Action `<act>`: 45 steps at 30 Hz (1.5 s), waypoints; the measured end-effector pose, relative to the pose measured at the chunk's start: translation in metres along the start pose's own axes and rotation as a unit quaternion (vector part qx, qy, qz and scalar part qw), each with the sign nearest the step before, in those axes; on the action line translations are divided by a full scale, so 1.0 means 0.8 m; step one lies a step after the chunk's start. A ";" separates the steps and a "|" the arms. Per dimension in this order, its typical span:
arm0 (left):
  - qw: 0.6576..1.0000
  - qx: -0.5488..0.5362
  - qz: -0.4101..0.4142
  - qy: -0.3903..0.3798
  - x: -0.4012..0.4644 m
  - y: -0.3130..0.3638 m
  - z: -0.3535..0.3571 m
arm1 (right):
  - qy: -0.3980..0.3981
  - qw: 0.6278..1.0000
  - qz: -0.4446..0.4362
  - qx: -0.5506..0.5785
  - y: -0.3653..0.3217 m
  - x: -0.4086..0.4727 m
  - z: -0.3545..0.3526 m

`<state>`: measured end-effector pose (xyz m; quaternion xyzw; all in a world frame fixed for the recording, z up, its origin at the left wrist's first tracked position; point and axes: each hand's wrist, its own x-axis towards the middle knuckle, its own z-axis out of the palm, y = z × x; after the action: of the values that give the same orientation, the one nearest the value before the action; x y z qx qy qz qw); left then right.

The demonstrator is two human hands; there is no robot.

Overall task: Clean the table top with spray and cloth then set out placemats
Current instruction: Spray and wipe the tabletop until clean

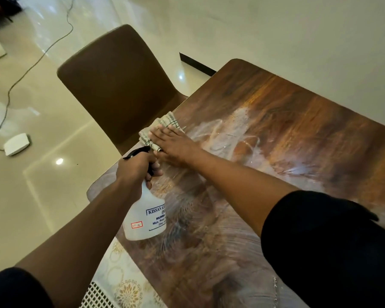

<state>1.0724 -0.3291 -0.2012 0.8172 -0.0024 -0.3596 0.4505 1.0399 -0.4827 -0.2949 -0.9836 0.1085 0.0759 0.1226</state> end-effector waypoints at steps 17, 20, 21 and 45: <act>0.999 -0.036 -0.012 -0.015 0.018 -0.020 -0.045 | 0.055 0.971 0.227 0.055 0.039 0.016 -0.026; 0.999 -0.042 -0.018 -0.016 0.025 -0.021 -0.051 | 0.037 0.989 0.141 0.029 -0.023 0.026 -0.008; 0.999 -0.043 -0.021 -0.013 0.026 -0.021 -0.054 | 0.027 0.993 0.112 0.018 -0.045 0.028 0.001; 0.997 -0.052 0.004 -0.053 0.015 -0.038 -0.094 | 0.022 0.987 0.159 0.023 -0.031 0.014 -0.006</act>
<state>1.1159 -0.2596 -0.2054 0.7724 -0.0106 -0.4005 0.4928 1.0570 -0.4629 -0.2870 -0.9521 0.2679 0.0705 0.1296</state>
